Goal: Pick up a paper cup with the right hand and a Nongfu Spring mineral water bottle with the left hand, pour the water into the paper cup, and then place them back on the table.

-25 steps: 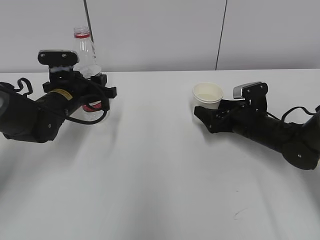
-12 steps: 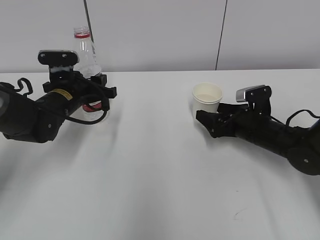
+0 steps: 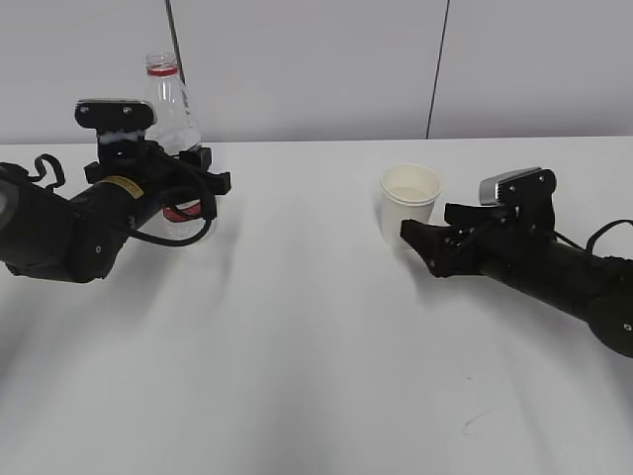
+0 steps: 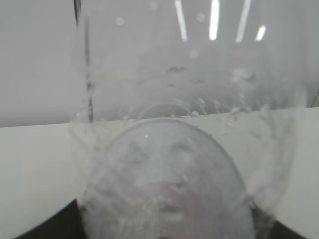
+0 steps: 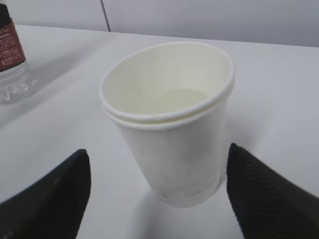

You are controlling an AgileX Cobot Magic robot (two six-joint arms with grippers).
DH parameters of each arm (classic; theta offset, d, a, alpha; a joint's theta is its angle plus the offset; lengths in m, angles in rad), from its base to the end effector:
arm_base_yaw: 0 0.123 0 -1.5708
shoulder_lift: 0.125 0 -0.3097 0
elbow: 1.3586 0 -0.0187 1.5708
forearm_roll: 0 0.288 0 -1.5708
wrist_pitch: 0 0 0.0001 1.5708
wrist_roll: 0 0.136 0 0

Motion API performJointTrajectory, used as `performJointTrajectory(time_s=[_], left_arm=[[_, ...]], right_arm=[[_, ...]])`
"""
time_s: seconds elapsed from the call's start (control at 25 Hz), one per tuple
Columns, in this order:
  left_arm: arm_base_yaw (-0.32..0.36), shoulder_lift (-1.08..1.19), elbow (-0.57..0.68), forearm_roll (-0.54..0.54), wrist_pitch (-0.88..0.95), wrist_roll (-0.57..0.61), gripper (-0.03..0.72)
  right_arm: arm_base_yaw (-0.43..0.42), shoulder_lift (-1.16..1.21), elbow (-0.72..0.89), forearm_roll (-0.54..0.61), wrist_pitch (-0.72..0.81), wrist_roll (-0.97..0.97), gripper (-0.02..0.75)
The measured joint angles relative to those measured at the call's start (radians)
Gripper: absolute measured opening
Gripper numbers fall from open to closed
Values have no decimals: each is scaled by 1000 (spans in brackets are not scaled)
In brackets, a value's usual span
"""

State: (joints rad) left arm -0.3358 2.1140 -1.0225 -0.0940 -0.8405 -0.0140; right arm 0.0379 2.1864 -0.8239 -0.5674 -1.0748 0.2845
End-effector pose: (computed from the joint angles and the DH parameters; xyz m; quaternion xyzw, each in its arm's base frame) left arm 0.4714 -0.1545 0.1106 0.0761 0.7594 -0.1061 0.6374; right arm 0.4233 0.0804 0.0489 -0.1655 0.7696 0.2025 0.5825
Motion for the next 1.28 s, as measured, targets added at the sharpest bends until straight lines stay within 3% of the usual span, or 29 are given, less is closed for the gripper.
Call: performJointTrajectory(time_s=[0.68, 0.96, 1.28], left_arm=[[0, 8, -2, 1, 14, 0, 314], [0, 16, -2, 9, 24, 0, 498], [0, -9, -1, 39, 70, 27, 533]], right_arm=[[0, -196, 140, 29, -2, -21, 587], [0, -233, 142, 29, -2, -21, 586], [0, -303, 180, 7, 14, -21, 586]])
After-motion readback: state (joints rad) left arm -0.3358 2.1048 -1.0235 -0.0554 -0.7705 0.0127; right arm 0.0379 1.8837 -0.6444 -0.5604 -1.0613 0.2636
